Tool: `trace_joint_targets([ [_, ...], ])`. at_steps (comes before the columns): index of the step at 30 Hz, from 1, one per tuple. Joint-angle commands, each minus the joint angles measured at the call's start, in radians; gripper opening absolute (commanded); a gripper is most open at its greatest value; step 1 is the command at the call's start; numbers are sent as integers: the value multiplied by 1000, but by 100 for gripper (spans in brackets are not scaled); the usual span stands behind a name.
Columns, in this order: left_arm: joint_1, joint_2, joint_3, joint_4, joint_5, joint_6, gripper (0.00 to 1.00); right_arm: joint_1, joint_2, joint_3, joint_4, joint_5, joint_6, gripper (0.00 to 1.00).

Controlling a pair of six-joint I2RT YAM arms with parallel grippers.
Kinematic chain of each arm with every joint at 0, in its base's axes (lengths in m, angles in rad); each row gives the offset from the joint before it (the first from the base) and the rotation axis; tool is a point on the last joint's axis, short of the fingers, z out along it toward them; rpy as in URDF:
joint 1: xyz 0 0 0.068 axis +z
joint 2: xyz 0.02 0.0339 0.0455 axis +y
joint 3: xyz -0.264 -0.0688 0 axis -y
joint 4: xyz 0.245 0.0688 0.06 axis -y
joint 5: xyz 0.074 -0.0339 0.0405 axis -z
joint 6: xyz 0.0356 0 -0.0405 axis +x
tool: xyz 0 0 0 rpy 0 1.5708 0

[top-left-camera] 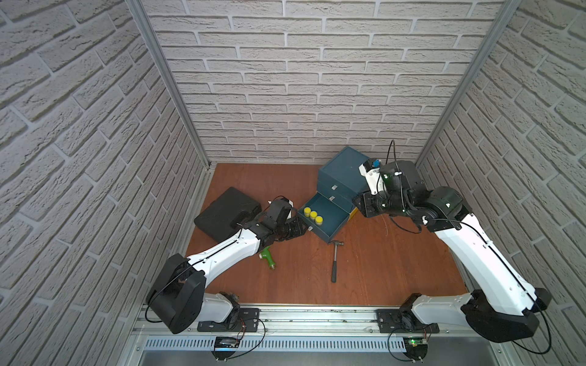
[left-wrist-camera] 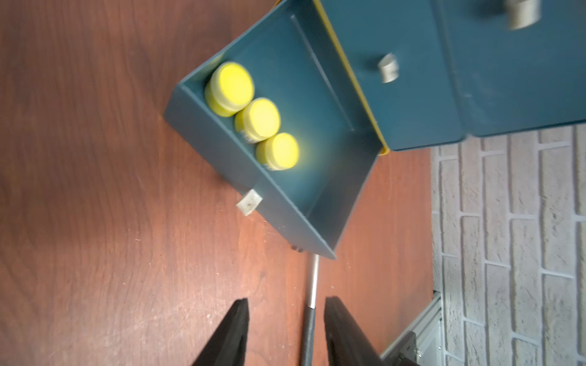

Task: Put the paint cans in the drawer according to color
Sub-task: Close the drawer in the storage box.

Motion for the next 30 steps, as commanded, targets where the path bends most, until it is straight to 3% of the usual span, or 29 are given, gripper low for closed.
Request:
trace_joint_targets([
  [1, 17, 49, -57, 182, 3, -122, 41, 4, -33, -35, -11, -1, 42, 36],
  [17, 40, 284, -113, 533, 60, -350, 38, 3, -45, -38, -2, -9, 42, 36],
  [30, 37, 366, -101, 636, 67, -410, 32, 3, -20, -32, 4, -25, 38, 36],
])
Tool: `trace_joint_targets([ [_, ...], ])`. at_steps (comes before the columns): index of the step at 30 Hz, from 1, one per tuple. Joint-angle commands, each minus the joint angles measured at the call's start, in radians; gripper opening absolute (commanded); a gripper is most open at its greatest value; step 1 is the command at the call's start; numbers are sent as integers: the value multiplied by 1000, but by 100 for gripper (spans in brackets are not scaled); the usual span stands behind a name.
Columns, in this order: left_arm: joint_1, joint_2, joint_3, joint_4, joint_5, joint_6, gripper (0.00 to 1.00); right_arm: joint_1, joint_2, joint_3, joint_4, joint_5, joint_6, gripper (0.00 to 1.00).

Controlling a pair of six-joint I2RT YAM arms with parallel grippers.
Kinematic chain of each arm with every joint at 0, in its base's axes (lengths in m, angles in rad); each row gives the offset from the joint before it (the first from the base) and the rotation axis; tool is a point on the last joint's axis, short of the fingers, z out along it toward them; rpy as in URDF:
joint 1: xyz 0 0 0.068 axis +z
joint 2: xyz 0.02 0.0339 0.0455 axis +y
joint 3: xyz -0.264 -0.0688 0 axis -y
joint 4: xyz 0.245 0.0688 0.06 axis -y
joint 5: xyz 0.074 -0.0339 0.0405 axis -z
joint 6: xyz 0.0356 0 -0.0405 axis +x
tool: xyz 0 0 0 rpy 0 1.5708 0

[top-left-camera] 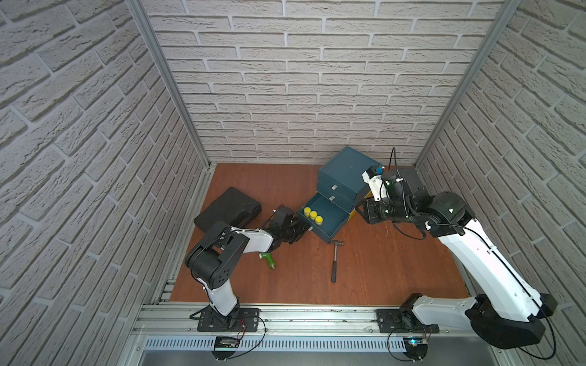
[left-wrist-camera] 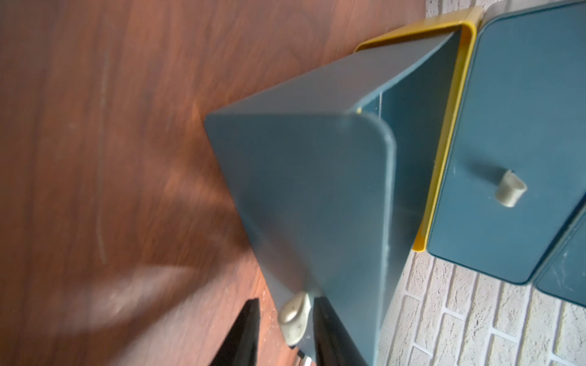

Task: Put the paint cans in the drawer according to color
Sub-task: Close the drawer in the storage box.

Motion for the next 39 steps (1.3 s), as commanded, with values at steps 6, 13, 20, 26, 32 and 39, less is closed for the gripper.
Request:
trace_joint_targets([
  [6, 0, 43, -3, 107, 2, -40, 27, 3, 12, 12, 26, -11, 6, 37],
  [13, -7, 46, -2, 162, -35, -61, 10, 3, 15, 12, 26, -12, 4, 37],
  [20, -14, 47, 13, 195, -43, -74, 0, 3, 15, 6, 25, -12, 1, 37],
  [26, -15, 68, 62, 197, -32, -74, 0, 3, 17, 8, 26, -9, 1, 37],
  [32, -14, 115, 130, 190, -15, -74, 0, 3, 16, 7, 25, -8, 3, 37],
  [39, -13, 208, 245, 167, 19, -63, 0, 3, 12, 5, 21, -3, 4, 36],
])
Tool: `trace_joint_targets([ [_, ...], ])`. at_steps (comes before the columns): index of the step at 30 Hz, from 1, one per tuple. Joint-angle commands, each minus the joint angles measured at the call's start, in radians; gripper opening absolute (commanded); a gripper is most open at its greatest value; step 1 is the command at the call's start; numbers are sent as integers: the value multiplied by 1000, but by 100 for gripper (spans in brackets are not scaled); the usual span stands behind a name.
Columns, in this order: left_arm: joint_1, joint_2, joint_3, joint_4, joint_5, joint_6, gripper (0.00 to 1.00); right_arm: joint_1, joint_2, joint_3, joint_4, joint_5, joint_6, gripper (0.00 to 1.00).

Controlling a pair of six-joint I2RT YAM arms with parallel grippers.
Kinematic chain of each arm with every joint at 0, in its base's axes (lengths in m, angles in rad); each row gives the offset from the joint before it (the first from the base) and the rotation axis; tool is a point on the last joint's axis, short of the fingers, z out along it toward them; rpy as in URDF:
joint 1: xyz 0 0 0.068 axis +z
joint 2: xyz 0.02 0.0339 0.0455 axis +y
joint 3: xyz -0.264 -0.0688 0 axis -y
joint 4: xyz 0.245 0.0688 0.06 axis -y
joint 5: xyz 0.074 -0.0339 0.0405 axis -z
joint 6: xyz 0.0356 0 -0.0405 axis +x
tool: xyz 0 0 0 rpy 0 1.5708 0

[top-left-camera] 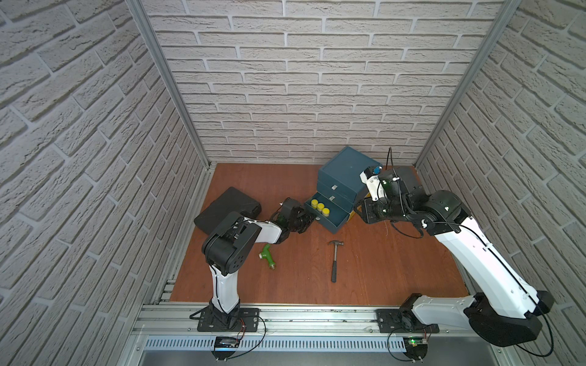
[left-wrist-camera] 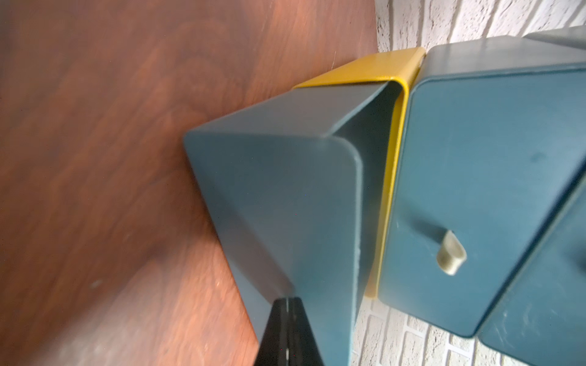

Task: Put the paint cans in the drawer according to color
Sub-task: Close the drawer in the storage box.

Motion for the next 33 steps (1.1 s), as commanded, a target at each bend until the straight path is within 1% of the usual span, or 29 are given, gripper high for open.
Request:
trace_joint_targets([
  [1, 0, 46, 77, 39, 30, 17, 0, 3, -2, 3, 21, 7, 4, 37],
  [7, 5, 130, 178, 12, 48, 31, 0, 4, -2, 2, 24, 11, 6, 36],
  [16, 13, 197, 282, -30, 67, 44, 0, 3, 4, -3, 40, 15, 13, 36],
  [33, 23, 256, 369, -59, 92, 48, 0, 2, 25, 2, 59, 16, 13, 36],
])
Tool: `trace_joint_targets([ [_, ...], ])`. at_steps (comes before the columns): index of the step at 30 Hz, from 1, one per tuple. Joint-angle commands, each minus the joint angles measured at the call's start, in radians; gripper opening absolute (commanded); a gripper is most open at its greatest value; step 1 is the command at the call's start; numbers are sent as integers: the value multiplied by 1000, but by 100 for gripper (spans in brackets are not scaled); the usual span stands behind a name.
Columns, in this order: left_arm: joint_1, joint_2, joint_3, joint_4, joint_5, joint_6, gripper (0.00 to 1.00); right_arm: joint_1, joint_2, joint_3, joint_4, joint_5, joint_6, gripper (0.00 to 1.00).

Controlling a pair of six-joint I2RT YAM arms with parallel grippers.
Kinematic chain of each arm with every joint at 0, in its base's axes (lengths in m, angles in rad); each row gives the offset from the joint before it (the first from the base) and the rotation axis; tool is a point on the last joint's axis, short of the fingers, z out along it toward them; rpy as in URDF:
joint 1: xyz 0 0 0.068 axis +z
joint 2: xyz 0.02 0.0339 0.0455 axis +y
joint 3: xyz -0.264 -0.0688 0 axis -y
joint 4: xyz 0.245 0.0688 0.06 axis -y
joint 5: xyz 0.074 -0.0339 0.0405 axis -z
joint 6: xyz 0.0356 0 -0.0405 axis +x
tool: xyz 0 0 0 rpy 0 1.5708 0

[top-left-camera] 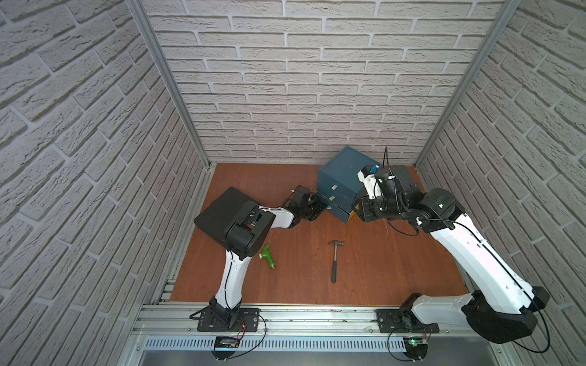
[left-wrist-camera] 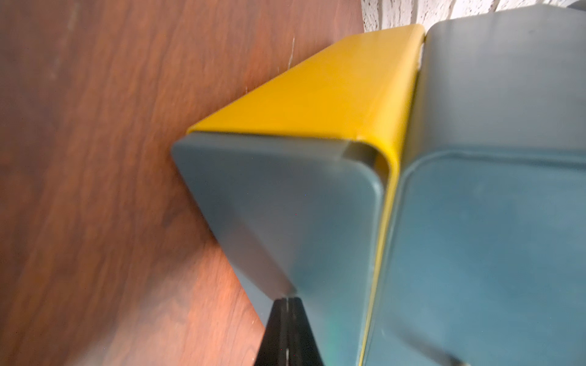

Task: Put the paint cans in the drawer according to color
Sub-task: Close the drawer in the storage box.

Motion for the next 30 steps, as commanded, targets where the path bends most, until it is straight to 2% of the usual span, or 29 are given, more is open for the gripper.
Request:
trace_joint_targets([
  [1, 11, 20, 30, 26, 5, 14, 0, 1, 2, 2, 39, 9, 12, 36],
  [15, 17, 23, 45, 9, 22, 20, 0, 3, 6, 0, 42, 10, 17, 38],
  [20, 23, -24, 12, -25, 17, 51, 42, 1, 8, 5, 46, 15, 18, 48],
  [23, 29, -74, -18, -53, 13, 79, 58, 1, 7, 9, 50, 20, 18, 55],
  [24, 31, -96, -30, -66, 13, 90, 93, 1, 5, 10, 51, 24, 18, 59],
  [25, 34, -121, -43, -80, 10, 102, 98, 1, -1, 9, 55, 30, 19, 63],
  [26, 37, -145, -59, -93, 7, 111, 98, 0, -4, 7, 57, 36, 22, 67],
  [27, 40, -175, -74, -109, 4, 125, 98, 0, -12, 4, 60, 47, 24, 79],
  [28, 45, -207, -89, -135, 3, 141, 98, -2, -19, 0, 64, 55, 27, 97],
  [30, 55, -272, -118, -188, -4, 173, 98, -7, -30, -7, 67, 78, 37, 100],
])
